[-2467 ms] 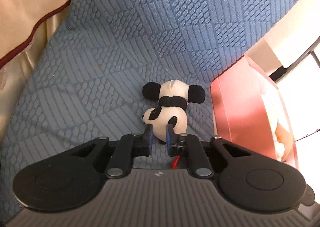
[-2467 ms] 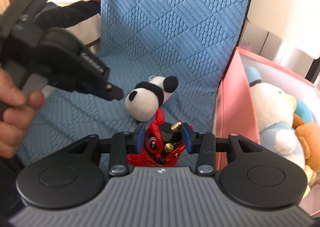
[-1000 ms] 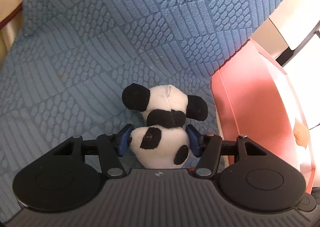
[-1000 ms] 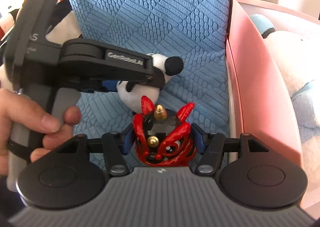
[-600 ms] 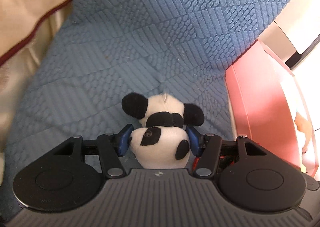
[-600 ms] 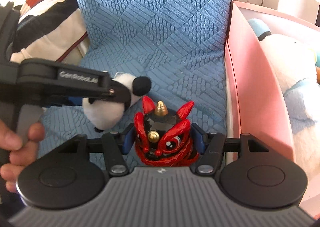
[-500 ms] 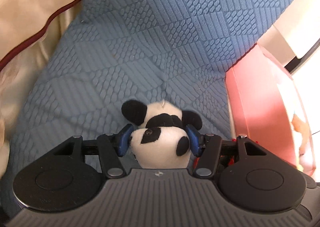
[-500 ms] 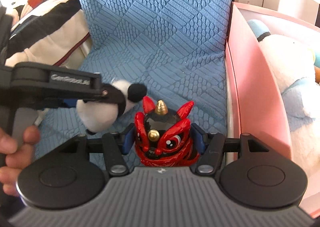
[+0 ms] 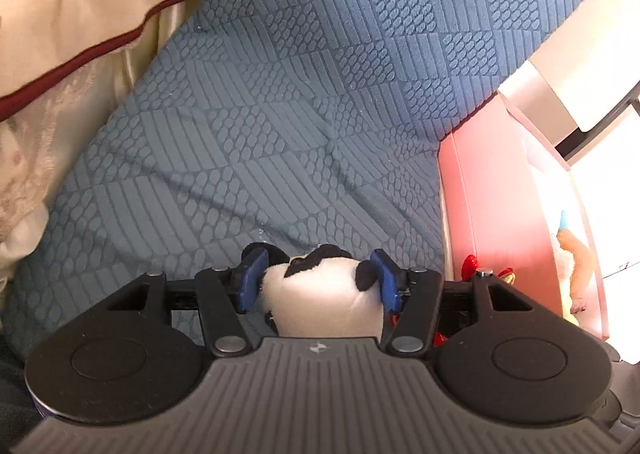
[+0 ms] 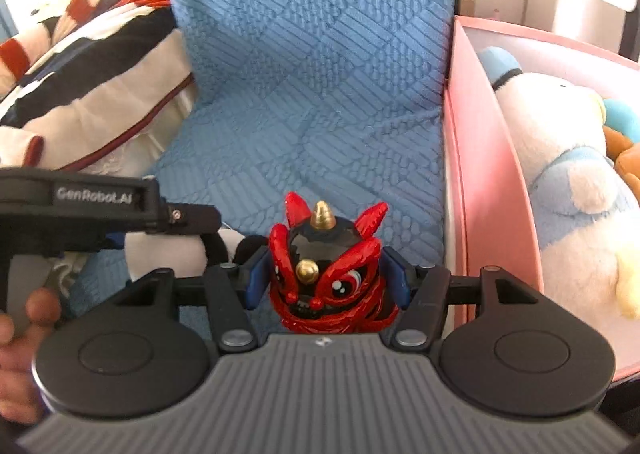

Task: Organize objects
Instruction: 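Lift the panda with the left tool while the right tool lifts the red lion, then carry the panda and red lion over the pink box with both tools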

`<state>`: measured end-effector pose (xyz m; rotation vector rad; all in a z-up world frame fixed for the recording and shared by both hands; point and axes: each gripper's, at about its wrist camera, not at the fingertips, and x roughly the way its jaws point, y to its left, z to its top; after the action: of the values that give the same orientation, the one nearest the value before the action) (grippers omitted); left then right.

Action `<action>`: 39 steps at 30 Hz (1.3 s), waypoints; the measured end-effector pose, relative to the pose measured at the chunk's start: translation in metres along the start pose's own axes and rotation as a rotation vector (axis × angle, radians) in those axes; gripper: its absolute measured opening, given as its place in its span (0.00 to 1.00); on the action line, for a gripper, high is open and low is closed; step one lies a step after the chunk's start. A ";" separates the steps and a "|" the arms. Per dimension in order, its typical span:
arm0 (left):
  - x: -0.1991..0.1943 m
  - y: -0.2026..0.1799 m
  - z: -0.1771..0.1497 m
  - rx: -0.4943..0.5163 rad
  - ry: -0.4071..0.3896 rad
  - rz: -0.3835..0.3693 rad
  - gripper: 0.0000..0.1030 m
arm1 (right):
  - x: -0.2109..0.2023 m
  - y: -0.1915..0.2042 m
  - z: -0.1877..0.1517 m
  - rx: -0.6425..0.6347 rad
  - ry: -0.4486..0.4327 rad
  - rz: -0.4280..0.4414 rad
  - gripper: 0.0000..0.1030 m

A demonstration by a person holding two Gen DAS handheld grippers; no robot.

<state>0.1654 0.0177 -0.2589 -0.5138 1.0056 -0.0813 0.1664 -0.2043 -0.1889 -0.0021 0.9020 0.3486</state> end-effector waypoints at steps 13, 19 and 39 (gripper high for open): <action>-0.038 -0.026 -0.009 0.010 -0.009 -0.030 0.60 | -0.057 -0.009 0.028 0.005 -0.056 0.041 0.60; -0.057 -0.044 0.002 0.022 -0.022 -0.017 0.60 | -0.080 -0.019 0.053 0.034 -0.086 0.061 0.60; -0.106 -0.163 0.065 0.144 -0.036 -0.098 0.60 | -0.158 -0.076 0.128 0.056 -0.208 0.046 0.60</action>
<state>0.1891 -0.0697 -0.0751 -0.4311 0.9320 -0.2295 0.1977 -0.3035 0.0011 0.1054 0.7062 0.3595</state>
